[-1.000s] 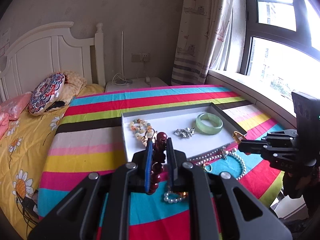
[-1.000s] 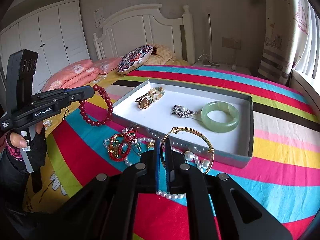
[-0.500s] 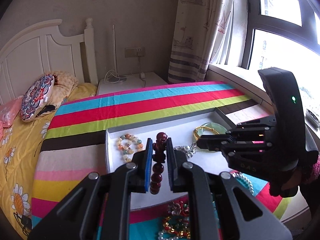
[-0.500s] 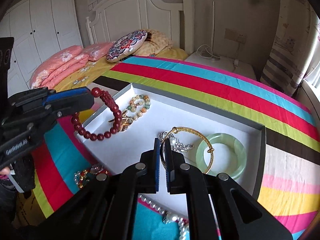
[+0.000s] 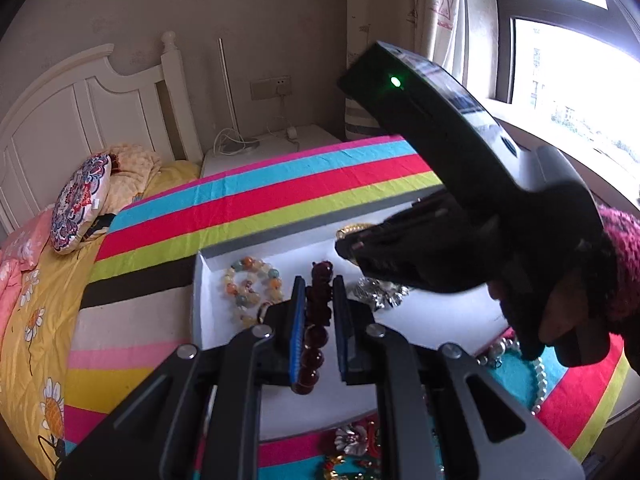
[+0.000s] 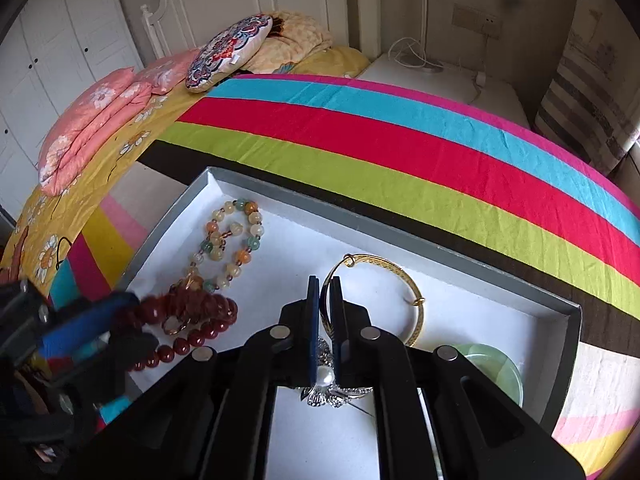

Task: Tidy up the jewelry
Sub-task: 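Carry the red bead bracelet and gold bangle into the grey box and open both grippers, then withdraw both grippers from the box toward the remaining jewelry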

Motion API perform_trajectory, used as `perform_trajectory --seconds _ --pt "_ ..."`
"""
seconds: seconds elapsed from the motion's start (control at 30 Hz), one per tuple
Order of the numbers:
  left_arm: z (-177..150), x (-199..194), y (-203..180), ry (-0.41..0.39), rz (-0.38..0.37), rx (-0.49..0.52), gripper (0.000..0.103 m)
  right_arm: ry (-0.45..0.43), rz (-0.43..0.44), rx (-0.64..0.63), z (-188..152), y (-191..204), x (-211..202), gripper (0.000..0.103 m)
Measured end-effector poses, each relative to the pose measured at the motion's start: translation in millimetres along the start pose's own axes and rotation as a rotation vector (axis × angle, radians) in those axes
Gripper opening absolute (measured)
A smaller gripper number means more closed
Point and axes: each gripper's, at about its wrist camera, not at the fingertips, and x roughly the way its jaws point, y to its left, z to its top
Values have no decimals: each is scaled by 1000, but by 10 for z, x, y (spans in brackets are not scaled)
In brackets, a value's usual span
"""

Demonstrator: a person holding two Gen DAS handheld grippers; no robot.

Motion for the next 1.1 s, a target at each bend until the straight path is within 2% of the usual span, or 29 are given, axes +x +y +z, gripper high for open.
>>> perform_trajectory --seconds 0.07,0.13,0.2,0.3,0.33,0.4,0.47,0.53,0.6,0.7,0.87,0.93,1.1 --pt "-48 46 -45 15 -24 -2 17 -5 17 34 11 -66 -26 8" --pt "-75 50 -70 16 -30 1 27 -44 40 46 -17 -117 -117 11" --pt "-92 25 -90 7 -29 2 44 -74 54 59 -53 -166 -217 11" --pt "-117 -21 -36 -7 -11 -16 51 -113 70 77 -128 -258 -376 11" --pt "-129 -44 -4 -12 -4 -24 54 -123 76 78 -159 -282 -432 11" --pt "-175 -113 65 -30 23 -44 73 -145 76 69 -226 -310 -547 11" --pt "-231 -203 155 -43 57 -61 82 -167 78 60 -310 -347 -667 11" --pt "-306 -311 247 -47 87 -77 85 -193 87 55 -461 -390 -807 11" --pt "-400 -442 332 -64 122 -105 97 -218 89 57 -669 -426 -938 11" --pt "-563 -584 501 -81 162 -174 101 -229 100 89 -1025 -523 -1021 11" --pt "-763 -604 775 -38 154 -297 101 -217 68 116 -1511 -532 -1037 12" --pt "-802 -608 898 -31 139 -355 101 -253 75 119 -1616 -494 -1117 15" --pt "-883 -600 1106 -32 113 -475 101 -301 110 59 -1707 -233 -1284 16"
